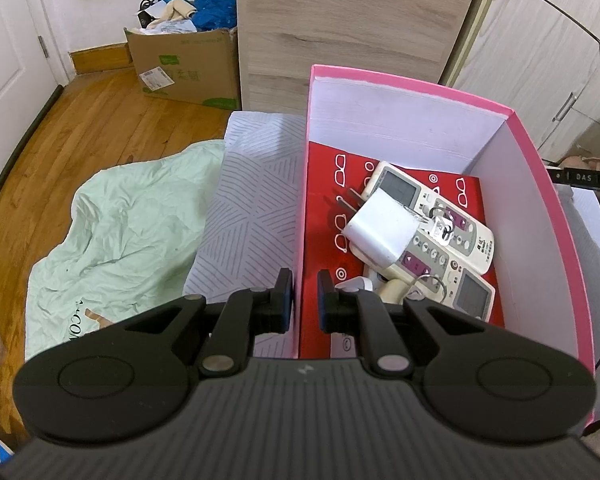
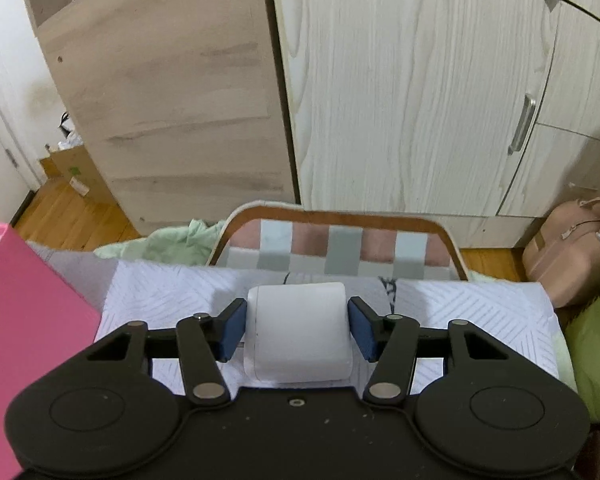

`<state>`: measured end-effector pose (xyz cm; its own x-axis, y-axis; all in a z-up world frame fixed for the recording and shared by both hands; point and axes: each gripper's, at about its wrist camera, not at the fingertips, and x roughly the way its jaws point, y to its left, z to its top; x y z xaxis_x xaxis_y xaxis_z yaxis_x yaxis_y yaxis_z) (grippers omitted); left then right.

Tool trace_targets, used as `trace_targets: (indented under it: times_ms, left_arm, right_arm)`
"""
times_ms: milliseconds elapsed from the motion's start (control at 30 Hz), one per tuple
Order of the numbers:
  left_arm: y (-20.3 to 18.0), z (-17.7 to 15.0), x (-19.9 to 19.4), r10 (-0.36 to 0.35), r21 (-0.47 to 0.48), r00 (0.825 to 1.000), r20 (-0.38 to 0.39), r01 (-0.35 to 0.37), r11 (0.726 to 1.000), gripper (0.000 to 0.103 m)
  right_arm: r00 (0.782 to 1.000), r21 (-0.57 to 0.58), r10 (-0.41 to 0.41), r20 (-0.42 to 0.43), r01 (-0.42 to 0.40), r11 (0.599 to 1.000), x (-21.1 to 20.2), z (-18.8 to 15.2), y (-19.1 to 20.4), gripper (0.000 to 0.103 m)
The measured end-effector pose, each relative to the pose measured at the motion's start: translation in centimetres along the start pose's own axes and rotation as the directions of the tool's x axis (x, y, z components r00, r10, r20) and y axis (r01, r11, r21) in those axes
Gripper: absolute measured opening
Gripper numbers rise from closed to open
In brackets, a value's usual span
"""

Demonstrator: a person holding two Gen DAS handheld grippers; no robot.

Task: Organize rigid objects
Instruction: 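Move the right tool to the large white charger and grasp it, then lift and carry the large white charger over the pink box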

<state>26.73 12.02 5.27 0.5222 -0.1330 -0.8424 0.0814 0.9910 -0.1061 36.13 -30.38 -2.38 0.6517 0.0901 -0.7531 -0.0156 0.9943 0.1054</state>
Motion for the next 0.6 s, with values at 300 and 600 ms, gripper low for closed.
trace_targets:
  times_ms: [300, 600]
  left_arm:
    - [0.0, -0.11, -0.07, -0.003, -0.002, 1.0, 0.0, 0.003, 1.0, 0.01]
    - [0.5, -0.09, -0.12, -0.014, -0.01, 1.0, -0.004, 0.014, 1.0, 0.01]
  right_arm:
    - [1.0, 0.039, 0.001, -0.006, -0.001, 0.999, 0.05, -0.38, -0.07, 0.061]
    - [0.999, 0.025, 0.021, -0.049, -0.02, 0.999, -0.38, -0.73, 0.02, 0.065]
